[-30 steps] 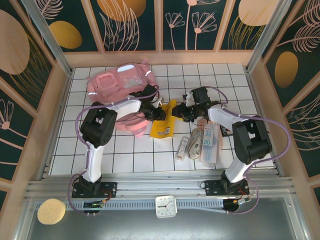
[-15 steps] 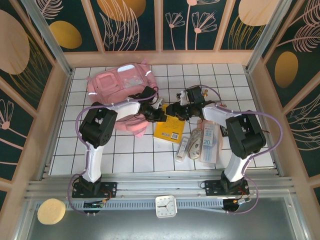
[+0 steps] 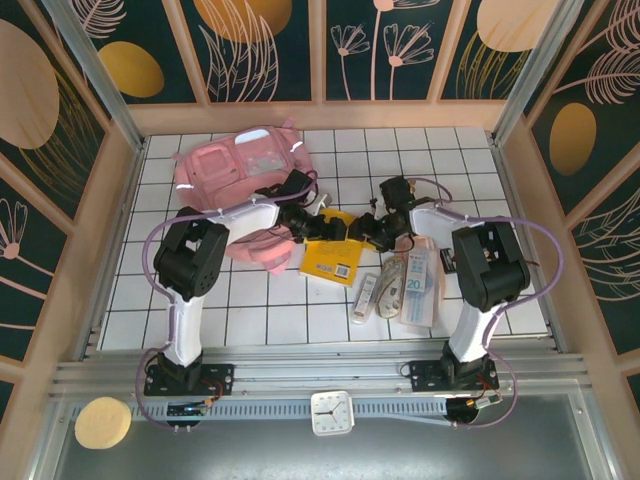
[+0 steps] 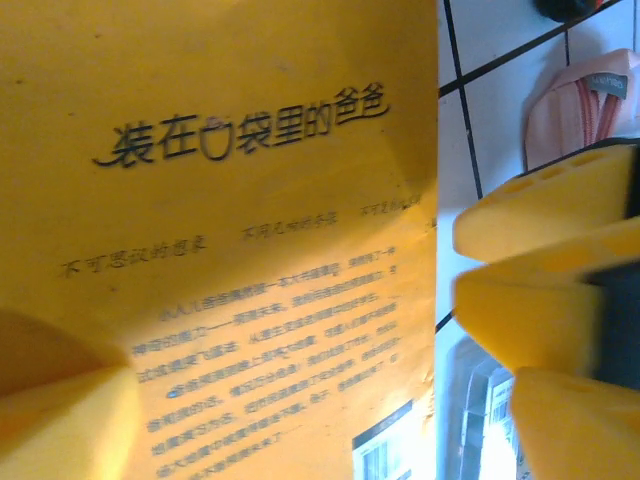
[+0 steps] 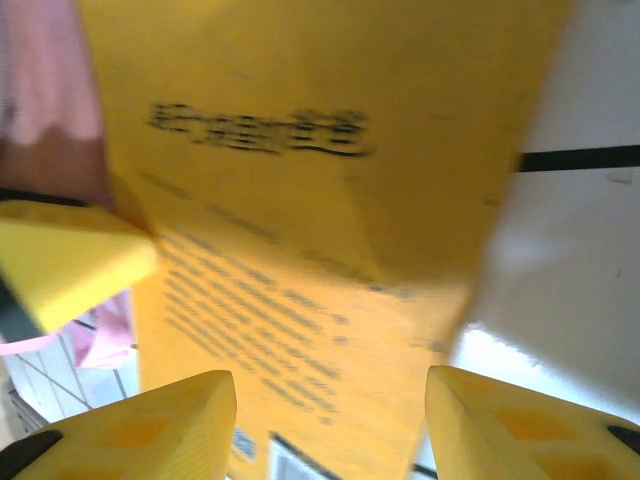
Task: Pack the student bag
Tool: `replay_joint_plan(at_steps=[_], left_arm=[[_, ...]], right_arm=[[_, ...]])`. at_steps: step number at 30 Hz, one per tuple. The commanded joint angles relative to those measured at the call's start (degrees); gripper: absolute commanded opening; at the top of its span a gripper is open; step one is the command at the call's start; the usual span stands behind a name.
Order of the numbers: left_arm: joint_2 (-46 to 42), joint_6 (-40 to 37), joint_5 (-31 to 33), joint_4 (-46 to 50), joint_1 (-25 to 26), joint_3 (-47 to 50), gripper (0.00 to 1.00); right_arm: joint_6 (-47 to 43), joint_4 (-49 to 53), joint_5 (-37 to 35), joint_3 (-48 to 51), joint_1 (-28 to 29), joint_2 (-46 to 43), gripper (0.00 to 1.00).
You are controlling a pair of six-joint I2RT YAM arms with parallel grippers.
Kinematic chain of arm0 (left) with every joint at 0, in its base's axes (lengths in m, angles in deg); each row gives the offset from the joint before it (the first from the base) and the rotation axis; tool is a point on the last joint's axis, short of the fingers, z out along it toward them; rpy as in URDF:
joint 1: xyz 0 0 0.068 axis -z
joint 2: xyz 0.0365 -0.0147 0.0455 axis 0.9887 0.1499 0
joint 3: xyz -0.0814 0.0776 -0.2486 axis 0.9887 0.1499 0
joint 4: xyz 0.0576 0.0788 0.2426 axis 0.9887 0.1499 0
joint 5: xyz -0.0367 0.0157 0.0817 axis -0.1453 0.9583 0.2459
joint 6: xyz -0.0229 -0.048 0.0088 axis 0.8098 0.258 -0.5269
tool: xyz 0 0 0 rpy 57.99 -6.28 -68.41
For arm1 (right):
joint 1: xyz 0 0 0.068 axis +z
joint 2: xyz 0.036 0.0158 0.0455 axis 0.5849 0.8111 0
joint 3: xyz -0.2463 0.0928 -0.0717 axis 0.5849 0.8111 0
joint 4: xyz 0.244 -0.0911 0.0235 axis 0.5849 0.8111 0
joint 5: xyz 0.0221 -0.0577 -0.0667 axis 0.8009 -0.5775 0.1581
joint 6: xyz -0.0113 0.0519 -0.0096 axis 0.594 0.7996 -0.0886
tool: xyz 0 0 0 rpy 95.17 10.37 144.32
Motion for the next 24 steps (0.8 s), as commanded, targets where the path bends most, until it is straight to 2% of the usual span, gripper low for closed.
replay_joint_plan(at_steps=[1,11,16,19,21,24], left_arm=[[-1.53,-2.75,7.17,7.18,-1.18,-1.80,0.99],[-2.19,-3.39,12.14,8.81,-1.10,-1.55,0.99],[1.07,-4.34,12.24,8.02,-0.91,-1.09,0.99],[1.29,-3.83,9.63,6.03,-0.91,-0.46,0.99],[1.78,-3.29,6.80,4.62,-0.70,-0.62,0.94],[2.87,-2.70,2.86,3.15,0.08,-1.53,0.78]], right_arm=[[-0.72,1.35,-0.47,-0.62,-0.13,2.22,0.53],[0.45,-1.20,1.29,-0.56,-0.27,5.33,0.49],[0.45,-1.22,1.89,-0.36,-0.27,5.55,0.48],[0.36,-1.70,2.48,-0.12,-0.28,5.73,0.46],[0.51,-2.65,3.48,0.02,-0.25,5.99,0.46],[1.14,-4.63,5.42,0.39,-0.26,6.51,0.46]])
